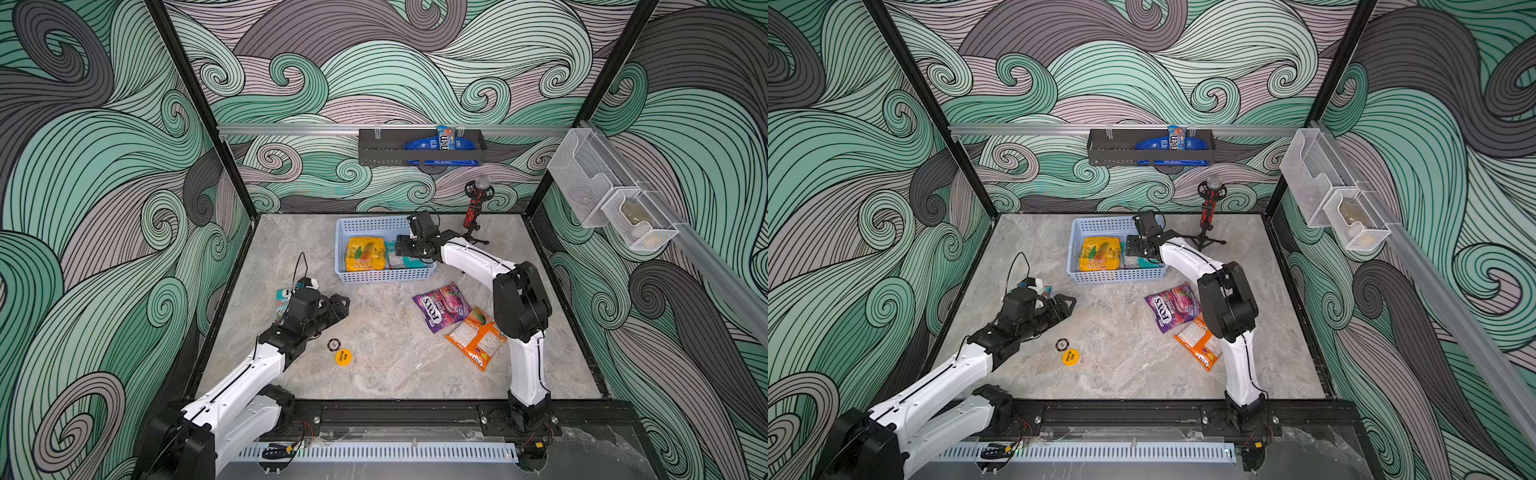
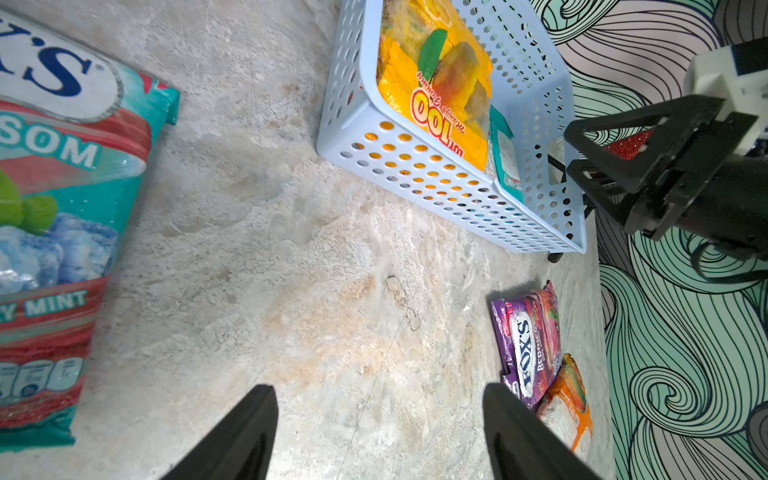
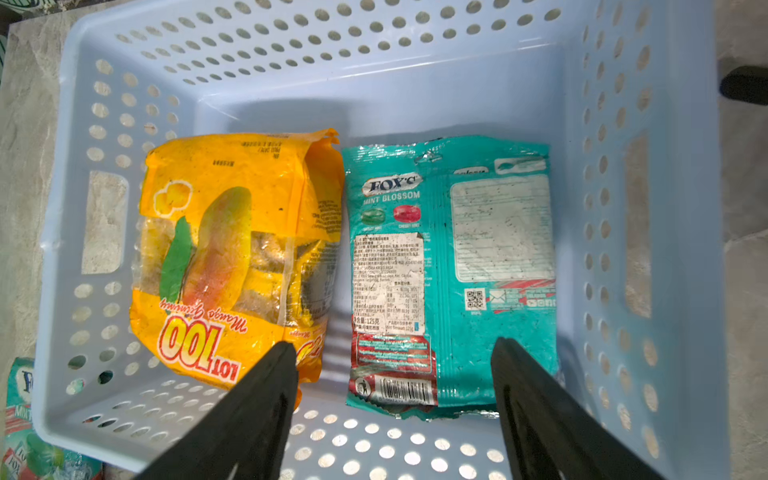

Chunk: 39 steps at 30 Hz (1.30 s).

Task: Put the candies in the basket
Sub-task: Place the candy in the basket, then pick up the candy at the center of the board.

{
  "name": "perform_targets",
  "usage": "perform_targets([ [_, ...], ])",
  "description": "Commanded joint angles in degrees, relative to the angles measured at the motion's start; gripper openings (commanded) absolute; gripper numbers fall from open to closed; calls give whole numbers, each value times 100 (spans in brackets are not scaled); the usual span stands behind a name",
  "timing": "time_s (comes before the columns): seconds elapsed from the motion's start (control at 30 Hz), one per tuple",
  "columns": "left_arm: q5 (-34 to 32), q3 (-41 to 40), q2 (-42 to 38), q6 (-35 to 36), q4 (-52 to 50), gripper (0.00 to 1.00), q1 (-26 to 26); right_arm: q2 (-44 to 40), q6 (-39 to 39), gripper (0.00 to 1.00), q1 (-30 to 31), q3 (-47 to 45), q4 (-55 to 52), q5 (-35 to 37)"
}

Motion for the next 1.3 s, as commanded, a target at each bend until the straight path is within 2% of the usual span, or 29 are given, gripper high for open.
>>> perform_targets([
  [0.0,209,337,-316,175,-44,80,-28,-1066,-57,75,71,-679,-49,-257],
  [0.1,974,111,-578,182,703,80,-37,-2363,-108,76,66,-1740,-9,-30],
  [0.17,1534,-154,-670,-20,1412,80,-88,-3215,-10,82,29,-2629,47,143],
  [0.23,1682,-320,-662,-209,1962,80,-291,-4025,216,83,-20,-3611,79,198],
  [0.3,1579,-313,-552,-192,2102,80,-550,-4827,577,84,-80,-4507,61,274],
  [0.37,1422,-235,-393,-132,2108,80,-793,-5775,1217,85,-146,-5378,50,416],
  [0.43,1286,-177,-207,-128,2169,80,-1023,-6927,2040,95,-188,-6204,25,513],
  [0.47,1255,-166,-134,-143,2235,80,-1103,-7441,2416,96,-189,-6531,-1,527],
  [0.53,1171,-149,23,-204,2363,80,-1258,-8465,3322,93,-199,-7270,-2,487],
  [0.6,1120,-96,171,-219,2428,79,-1391,-9075,4135,89,-205,-7908,-17,427],
  [0.7,1132,37,436,-179,2493,79,-1617,-9350,4785,88,-210,-8488,-21,296],
  [0.8,1192,238,718,12,2542,79,-1966,-9355,4980,89,-213,-8633,-57,269],
  [0.9,1117,479,1059,222,2597,79,-2396,-9323,4840,90,-213,-8418,-255,365],
  [1.03,1056,894,1757,290,2640,79,-2865,-9204,4556,93,-210,-7695,-1184,822],
  [1.13,1174,1121,2264,186,2812,78,-3032,-9051,4557,96,-208,-7339,-1846,1253],
  [1.27,1317,1324,2660,110,2809,77,-3094,-8778,4683,99,-220,-7321,-2012,1612],
])
